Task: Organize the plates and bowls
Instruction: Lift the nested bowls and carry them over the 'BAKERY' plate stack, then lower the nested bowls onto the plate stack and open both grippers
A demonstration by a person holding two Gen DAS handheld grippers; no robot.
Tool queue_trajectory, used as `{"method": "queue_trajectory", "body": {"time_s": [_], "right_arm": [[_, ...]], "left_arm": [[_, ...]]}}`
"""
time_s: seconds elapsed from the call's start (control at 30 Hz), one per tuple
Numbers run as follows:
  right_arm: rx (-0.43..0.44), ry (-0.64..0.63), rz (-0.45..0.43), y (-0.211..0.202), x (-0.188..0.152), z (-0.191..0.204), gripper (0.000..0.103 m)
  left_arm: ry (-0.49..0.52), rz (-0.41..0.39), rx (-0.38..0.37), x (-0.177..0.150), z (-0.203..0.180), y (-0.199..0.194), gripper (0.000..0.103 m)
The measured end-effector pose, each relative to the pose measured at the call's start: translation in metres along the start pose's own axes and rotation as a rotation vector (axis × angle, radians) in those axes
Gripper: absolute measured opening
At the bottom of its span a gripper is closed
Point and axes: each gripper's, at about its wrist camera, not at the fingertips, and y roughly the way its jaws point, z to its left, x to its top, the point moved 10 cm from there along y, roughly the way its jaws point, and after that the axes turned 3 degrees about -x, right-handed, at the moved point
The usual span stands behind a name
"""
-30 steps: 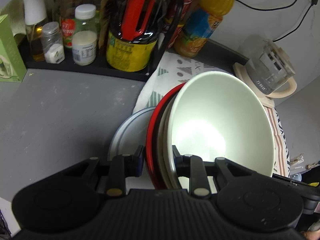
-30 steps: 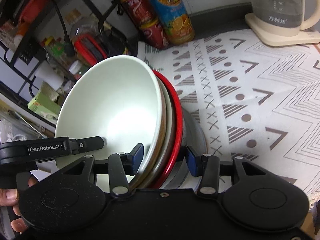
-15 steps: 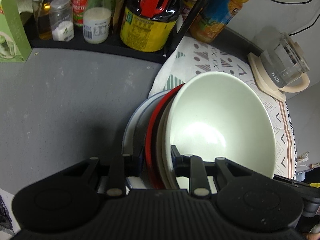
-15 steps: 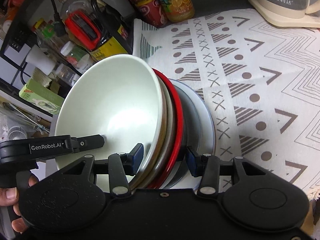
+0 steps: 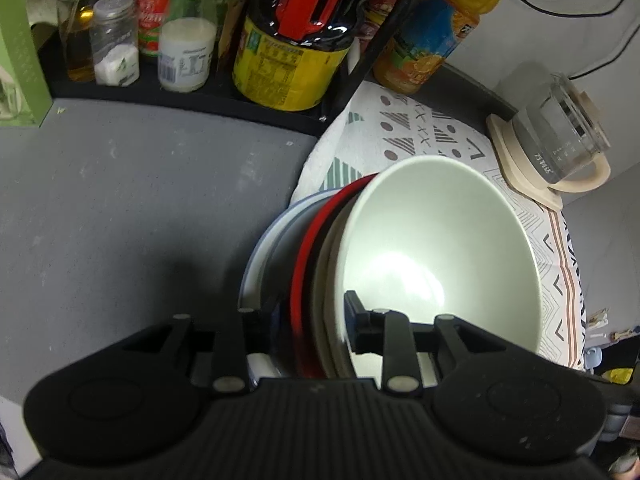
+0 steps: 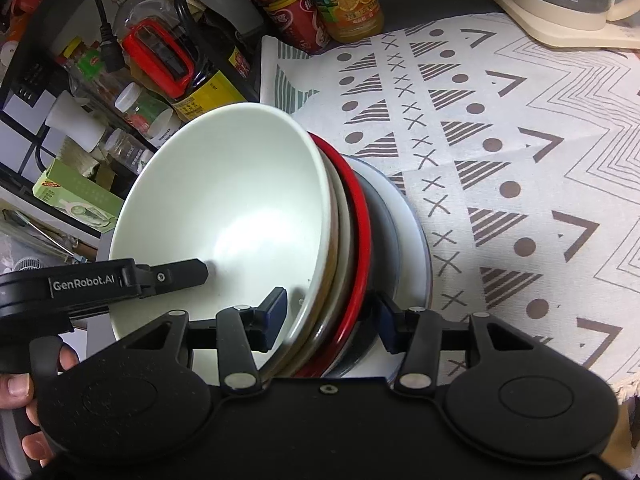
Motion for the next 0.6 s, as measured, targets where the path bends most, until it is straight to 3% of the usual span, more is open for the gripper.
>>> {"method": "queue_trajectory", "body": {"time_s": [0.07, 0.27, 0.33, 0.6], "right_arm": [[-0.002, 0.0, -0.002, 0.0, 0.001, 0.001, 0.049], [-0.016, -0.02, -0.086, -0.013, 0.014, 0.003, 0.079], [-0.044, -0.023, -0.119, -0.017, 0.017, 0.0, 0.087], [-0.102, 0.017, -0.206, -0.03, 0.021, -0.005, 0.099]], "left_arm": [[0.004, -0.003, 0.005, 0.002, 0.0, 0.0, 0.039], [-0.005, -0.038, -0.001, 0.008, 0.003, -0.008, 0.072], [0.005, -0.047, -0.004, 0.01, 0.003, -0.011, 0.074], [0.064, -0.076, 0.002, 0.025, 0.007, -0.022, 0.076]]}}
